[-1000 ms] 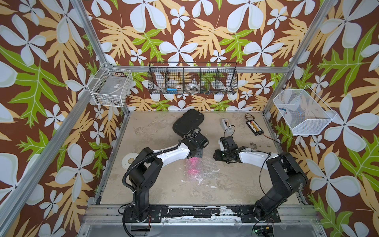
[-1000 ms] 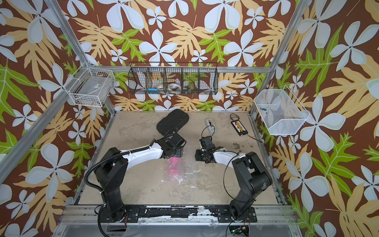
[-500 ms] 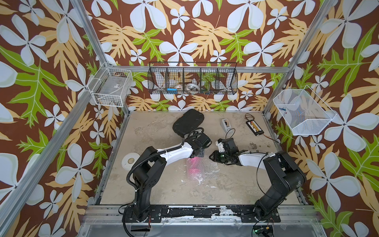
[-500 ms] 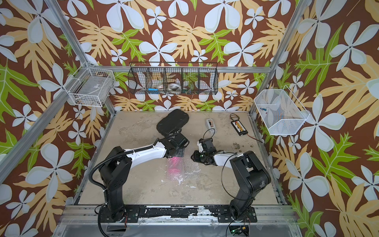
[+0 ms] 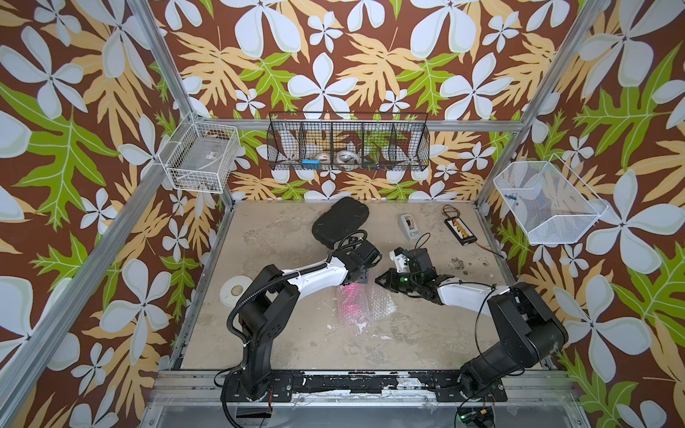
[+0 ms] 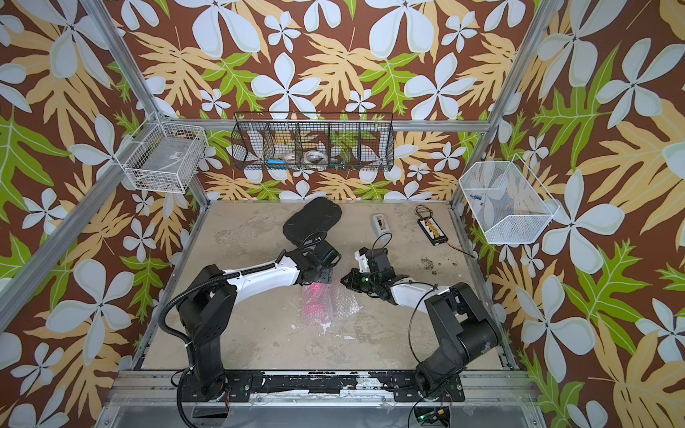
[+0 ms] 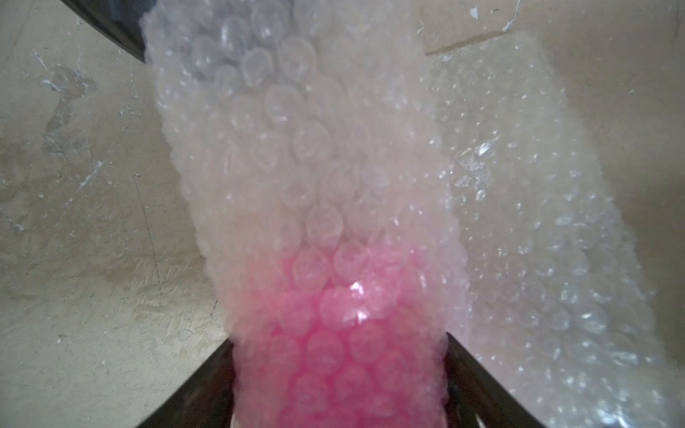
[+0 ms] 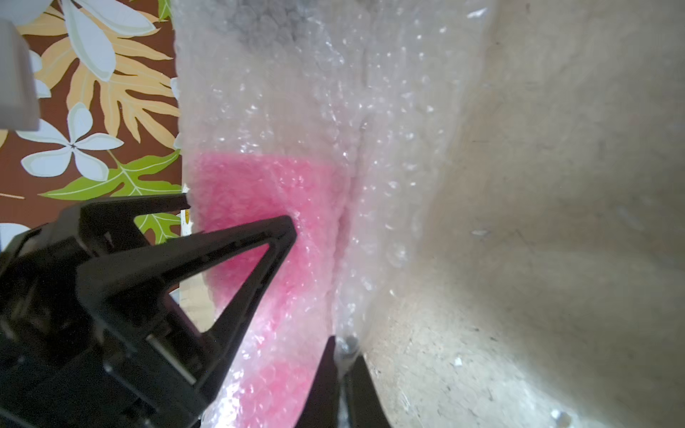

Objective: Wrap wine glasses in bubble wrap
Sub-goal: Wrap the wine glass in bubble wrap.

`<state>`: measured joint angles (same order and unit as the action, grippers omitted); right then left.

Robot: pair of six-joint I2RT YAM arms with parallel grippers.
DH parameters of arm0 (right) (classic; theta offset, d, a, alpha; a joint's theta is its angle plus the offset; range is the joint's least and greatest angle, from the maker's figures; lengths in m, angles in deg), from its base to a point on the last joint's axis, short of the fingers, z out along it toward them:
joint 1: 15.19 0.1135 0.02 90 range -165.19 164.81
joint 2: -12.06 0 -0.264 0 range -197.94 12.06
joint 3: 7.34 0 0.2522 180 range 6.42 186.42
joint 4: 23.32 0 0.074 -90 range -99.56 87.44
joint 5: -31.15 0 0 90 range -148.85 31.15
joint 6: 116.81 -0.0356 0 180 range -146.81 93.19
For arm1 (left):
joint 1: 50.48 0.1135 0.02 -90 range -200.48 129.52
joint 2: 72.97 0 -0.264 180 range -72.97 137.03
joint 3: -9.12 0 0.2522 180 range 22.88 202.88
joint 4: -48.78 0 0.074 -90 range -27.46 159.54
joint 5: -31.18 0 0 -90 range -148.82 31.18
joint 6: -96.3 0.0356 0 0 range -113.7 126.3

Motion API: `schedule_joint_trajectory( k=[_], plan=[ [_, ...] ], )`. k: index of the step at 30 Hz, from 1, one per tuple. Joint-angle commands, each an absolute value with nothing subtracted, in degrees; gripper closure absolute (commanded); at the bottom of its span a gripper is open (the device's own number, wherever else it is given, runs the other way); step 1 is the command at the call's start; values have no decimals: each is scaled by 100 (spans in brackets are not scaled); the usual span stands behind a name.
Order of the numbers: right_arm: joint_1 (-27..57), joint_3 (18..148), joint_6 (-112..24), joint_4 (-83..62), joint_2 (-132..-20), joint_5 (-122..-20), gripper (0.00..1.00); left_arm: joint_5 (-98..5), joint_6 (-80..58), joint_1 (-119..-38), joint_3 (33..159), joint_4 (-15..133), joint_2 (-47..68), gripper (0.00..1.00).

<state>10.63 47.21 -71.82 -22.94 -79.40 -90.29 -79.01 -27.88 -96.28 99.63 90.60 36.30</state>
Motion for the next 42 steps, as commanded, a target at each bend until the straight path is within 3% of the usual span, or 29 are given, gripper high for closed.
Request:
schedule_joint_trajectory(
  k=[1, 23, 42],
  plan=[
    [1231, 4834, -7320, -2547, -7907, -9089, 90, -7366, -2816, -9620, 9890, 9212, 3648, 21],
    [2199, 4980, -7425, -2270, -7671, -8272, 82, -5889, -3392, -9069, 8723, 7938, 2420, 19],
    [2225, 4788, -7171, -2247, -7552, -8072, 75, -5764, -3685, -9001, 7500, 6550, 1424, 11]
  ],
)
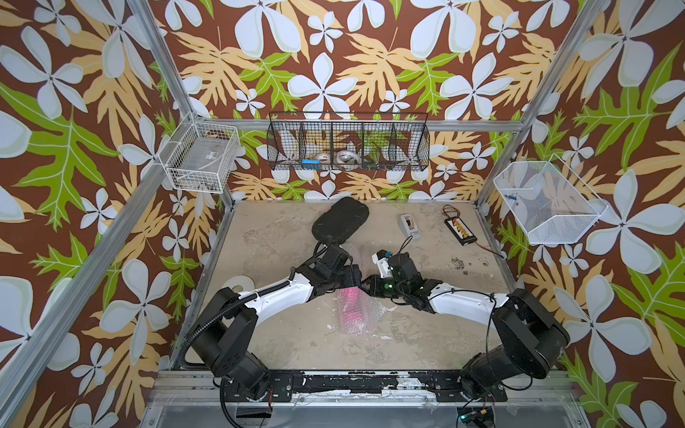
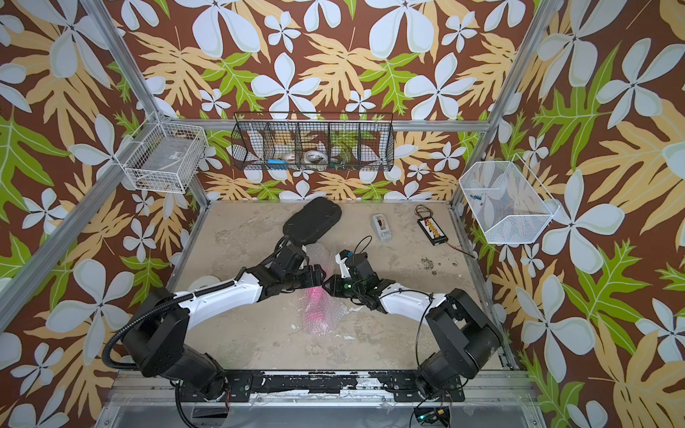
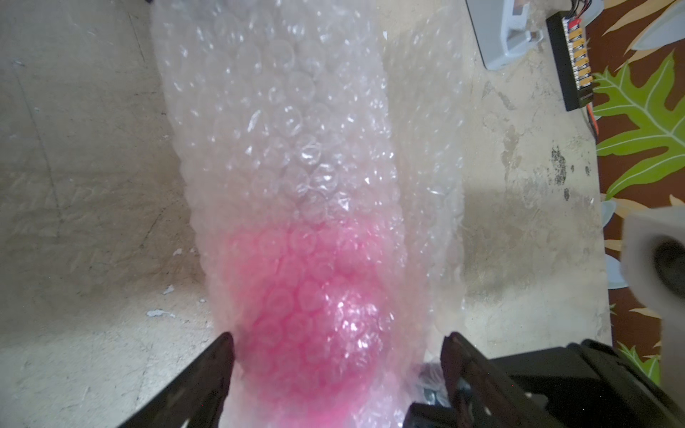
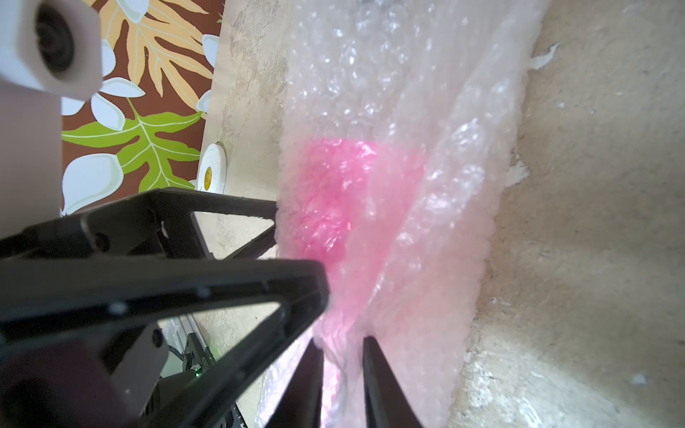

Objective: Wrap wine glasses in bubble wrap
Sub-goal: Wrap the wine glass in bubble wrap.

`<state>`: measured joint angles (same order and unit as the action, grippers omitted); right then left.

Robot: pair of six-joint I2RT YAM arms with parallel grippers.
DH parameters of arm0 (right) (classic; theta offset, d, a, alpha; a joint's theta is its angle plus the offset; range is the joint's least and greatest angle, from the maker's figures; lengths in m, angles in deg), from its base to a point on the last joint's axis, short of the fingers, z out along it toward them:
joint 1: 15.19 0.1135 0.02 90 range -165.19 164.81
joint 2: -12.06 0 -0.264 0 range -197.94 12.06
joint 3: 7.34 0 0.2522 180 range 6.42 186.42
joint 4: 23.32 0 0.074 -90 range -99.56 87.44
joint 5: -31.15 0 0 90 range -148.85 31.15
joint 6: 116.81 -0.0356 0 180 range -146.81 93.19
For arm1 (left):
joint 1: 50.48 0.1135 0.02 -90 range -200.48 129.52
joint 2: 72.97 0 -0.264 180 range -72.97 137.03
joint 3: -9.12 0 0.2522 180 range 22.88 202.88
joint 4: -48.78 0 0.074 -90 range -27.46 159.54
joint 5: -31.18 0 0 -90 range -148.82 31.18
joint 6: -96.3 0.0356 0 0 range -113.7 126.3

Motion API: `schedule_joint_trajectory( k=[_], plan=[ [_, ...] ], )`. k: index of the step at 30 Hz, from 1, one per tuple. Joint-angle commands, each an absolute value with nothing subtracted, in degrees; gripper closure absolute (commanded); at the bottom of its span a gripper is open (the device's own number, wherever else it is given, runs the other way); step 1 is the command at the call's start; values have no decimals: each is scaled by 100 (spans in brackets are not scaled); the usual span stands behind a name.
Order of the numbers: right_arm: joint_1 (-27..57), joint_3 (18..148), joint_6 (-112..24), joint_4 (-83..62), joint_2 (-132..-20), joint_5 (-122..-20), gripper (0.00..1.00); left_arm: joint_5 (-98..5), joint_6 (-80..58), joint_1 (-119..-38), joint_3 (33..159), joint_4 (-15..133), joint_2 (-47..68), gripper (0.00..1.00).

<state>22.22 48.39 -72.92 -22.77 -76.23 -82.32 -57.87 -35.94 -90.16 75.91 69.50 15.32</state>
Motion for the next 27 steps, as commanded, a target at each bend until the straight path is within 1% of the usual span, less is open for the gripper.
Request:
schedule_joint_trajectory(
  k=[1, 7, 13, 18, 27],
  plan=[
    [2225, 4765, -7151, -2270, -7527, -8067, 74, -5740, -3686, -9001, 7449, 6467, 1394, 11],
    [2267, 4720, -7035, -2354, -7481, -8064, 73, -5482, -3587, -9003, 7289, 6079, 1403, 9],
    [2338, 4740, -6937, -2344, -7457, -8012, 73, -5434, -3467, -9003, 7313, 6036, 1402, 8],
    [2504, 4821, -6766, -2267, -7391, -7860, 72, -5412, -3330, -9002, 7468, 6206, 1497, 9],
    [2550, 4832, -6654, -2239, -7435, -7782, 71, -5424, -3049, -9003, 7692, 6592, 1735, 12]
  ],
)
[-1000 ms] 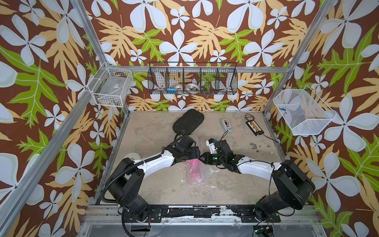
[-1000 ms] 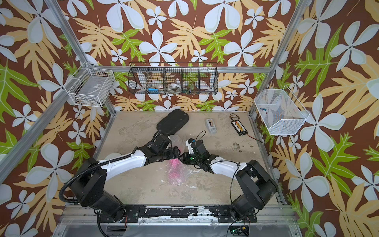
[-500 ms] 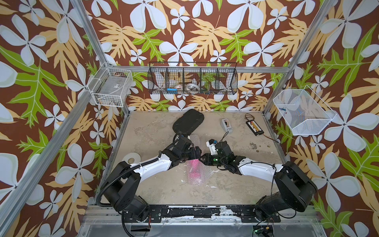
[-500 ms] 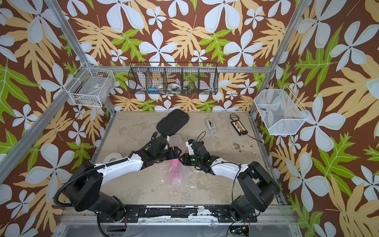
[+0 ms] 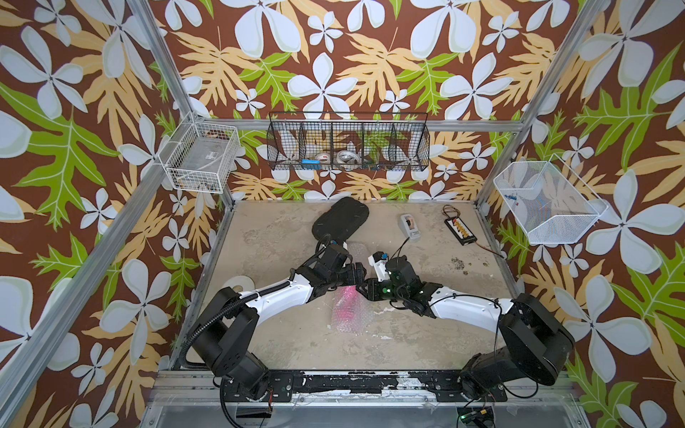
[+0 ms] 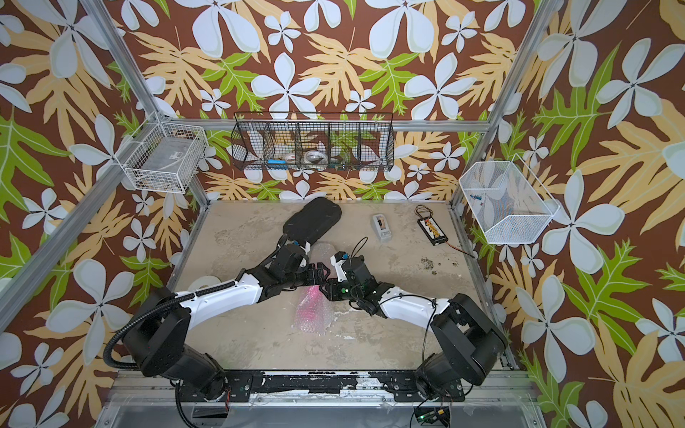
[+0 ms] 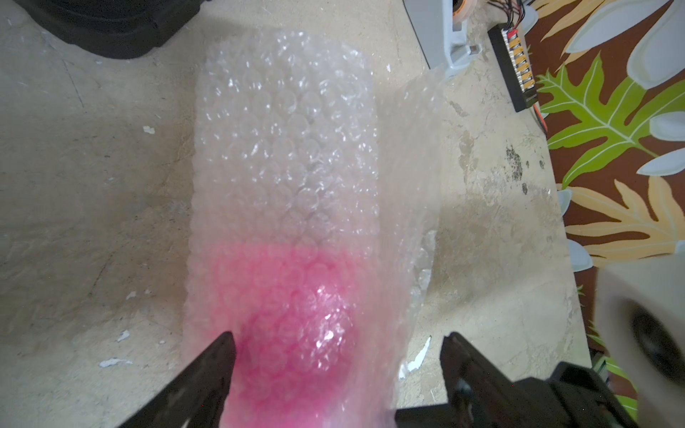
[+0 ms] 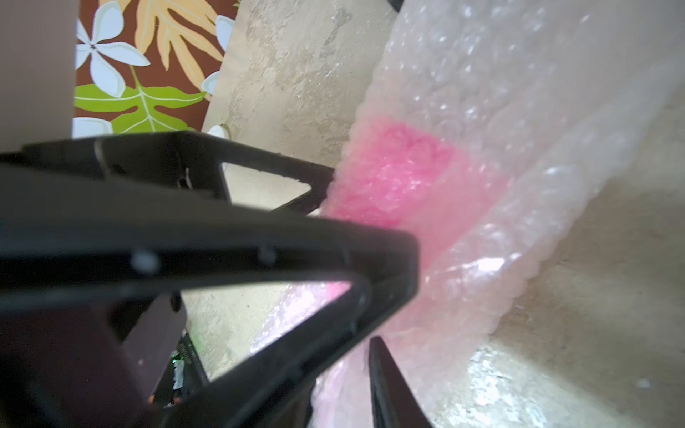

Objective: Wrap wine glasses in bubble wrap
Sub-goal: Wrap the wine glass in bubble wrap.

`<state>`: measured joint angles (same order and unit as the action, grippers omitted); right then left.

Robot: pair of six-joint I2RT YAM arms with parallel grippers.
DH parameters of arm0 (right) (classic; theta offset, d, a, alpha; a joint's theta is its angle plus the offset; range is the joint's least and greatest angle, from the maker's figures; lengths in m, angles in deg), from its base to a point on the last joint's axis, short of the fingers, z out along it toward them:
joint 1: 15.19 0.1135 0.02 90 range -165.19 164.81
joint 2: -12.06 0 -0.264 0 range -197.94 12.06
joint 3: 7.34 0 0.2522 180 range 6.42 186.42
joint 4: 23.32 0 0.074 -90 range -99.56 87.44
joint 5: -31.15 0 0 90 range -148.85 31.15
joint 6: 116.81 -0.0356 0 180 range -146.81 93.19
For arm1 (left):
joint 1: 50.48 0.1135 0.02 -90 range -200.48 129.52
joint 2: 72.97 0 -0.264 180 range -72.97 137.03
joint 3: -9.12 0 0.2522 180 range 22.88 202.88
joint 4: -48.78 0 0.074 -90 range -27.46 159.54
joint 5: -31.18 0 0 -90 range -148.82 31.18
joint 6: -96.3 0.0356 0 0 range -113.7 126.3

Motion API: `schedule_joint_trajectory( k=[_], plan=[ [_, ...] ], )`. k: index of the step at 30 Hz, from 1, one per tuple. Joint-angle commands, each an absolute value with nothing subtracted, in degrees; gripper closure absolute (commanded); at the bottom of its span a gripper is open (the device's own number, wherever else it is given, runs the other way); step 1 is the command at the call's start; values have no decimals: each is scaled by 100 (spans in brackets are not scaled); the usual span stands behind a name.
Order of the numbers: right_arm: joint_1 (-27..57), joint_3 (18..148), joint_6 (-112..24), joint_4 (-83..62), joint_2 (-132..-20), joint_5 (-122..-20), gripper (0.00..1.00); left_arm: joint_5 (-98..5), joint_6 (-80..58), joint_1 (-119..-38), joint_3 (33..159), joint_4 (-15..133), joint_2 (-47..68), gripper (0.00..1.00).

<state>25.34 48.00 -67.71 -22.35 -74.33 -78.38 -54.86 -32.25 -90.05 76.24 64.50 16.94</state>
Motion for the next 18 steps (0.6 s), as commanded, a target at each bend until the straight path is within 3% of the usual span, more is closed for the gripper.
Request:
schedule_joint_trajectory(
  k=[1, 11, 18],
  plan=[
    [2548, 4843, -6643, -2232, -7436, -7773, 71, -5411, -2992, -9003, 7715, 6620, 1765, 13],
    [2548, 4888, -6321, -2276, -7336, -7795, 70, -5373, -2613, -9003, 7938, 6899, 1986, 14],
    [2550, 4775, -6231, -2408, -7217, -7773, 69, -5331, -2543, -9003, 8061, 6984, 2191, 21]
  ],
)
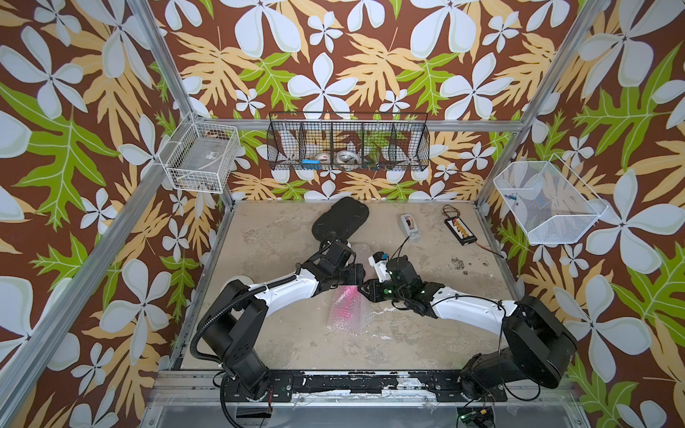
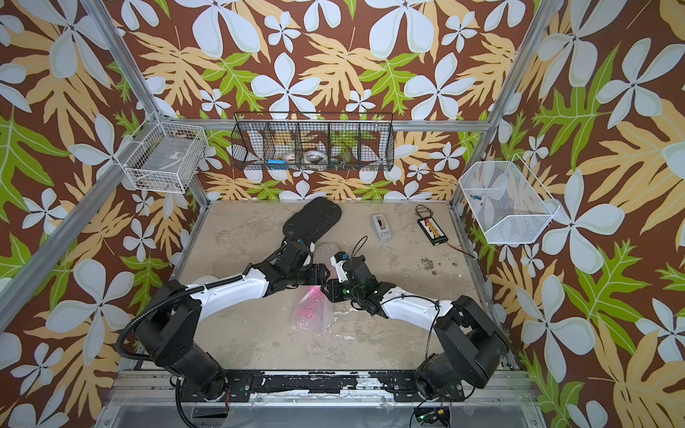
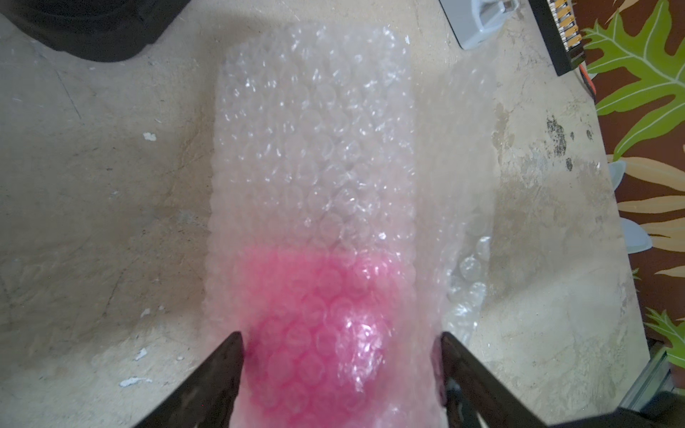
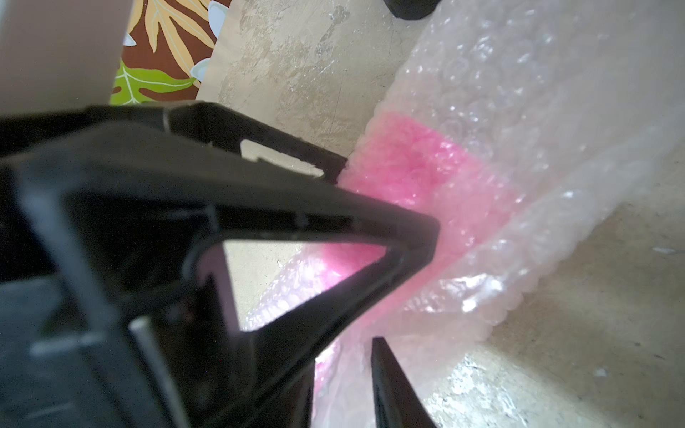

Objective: Wrap wine glasses in bubble wrap
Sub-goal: Wrap the wine glass in bubble wrap.

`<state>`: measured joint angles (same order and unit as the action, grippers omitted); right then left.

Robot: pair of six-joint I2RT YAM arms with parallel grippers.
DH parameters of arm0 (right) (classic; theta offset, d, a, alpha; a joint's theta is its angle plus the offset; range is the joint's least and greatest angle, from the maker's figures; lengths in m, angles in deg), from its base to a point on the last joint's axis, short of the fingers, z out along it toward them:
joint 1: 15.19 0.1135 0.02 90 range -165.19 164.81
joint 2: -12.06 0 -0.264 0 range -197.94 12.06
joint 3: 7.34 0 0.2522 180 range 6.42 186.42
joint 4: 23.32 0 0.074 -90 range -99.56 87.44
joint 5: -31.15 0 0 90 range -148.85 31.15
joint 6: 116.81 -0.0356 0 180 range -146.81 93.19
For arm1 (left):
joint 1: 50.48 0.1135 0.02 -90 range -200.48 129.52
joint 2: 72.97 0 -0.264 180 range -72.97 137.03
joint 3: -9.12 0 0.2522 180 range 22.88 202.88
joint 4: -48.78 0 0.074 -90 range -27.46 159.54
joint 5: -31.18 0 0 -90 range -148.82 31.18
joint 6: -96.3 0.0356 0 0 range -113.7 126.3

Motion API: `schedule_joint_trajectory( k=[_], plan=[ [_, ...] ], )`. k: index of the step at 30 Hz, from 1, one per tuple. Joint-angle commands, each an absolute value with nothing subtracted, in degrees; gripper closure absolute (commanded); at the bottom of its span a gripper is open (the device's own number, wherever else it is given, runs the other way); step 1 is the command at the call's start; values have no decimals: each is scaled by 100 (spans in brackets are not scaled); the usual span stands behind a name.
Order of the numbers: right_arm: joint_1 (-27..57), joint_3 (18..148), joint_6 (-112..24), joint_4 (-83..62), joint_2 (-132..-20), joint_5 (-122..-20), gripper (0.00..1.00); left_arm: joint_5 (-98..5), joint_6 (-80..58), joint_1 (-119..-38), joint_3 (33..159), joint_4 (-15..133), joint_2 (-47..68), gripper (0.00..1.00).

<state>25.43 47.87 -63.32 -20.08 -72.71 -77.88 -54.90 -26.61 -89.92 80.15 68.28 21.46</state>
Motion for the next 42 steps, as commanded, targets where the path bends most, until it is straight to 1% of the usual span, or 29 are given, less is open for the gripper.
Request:
schedule_joint_trajectory(
  k=[1, 7, 10, 12, 18, 23, 25, 30, 37, 42],
  plan=[
    [2550, 4751, -6220, -2444, -7208, -7766, 69, -5337, -2551, -9003, 8070, 6992, 2206, 23],
    [2550, 4716, -6181, -2448, -7133, -7729, 68, -5374, -2591, -9003, 8081, 7013, 2282, 42],
    [2550, 4707, -6161, -2383, -7032, -7700, 67, -5457, -2622, -9002, 8058, 7018, 2279, 47],
    [2533, 4701, -6137, -2304, -6953, -7688, 66, -5545, -2653, -9003, 8057, 7041, 2272, 49],
    [2295, 4625, -6285, -2037, -6602, -7805, 66, -5575, -2657, -9002, 8030, 7046, 2257, 51],
    [1913, 4477, -6585, -1939, -6465, -7715, 67, -5505, -2689, -9003, 7985, 7010, 2218, 52],
    [1740, 4493, -6723, -1973, -6671, -7736, 69, -5485, -2701, -9003, 7961, 6988, 2194, 52],
    [1714, 4776, -6719, -2253, -7322, -8004, 71, -5463, -2688, -9003, 7913, 6975, 2156, 52],
    [1742, 5153, -6765, -2327, -7723, -8145, 72, -5408, -2662, -9003, 7886, 6977, 2073, 51],
    [1827, 5253, -6811, -2394, -7918, -8214, 72, -5329, -2625, -9003, 7865, 6985, 2022, 47]
  ],
)
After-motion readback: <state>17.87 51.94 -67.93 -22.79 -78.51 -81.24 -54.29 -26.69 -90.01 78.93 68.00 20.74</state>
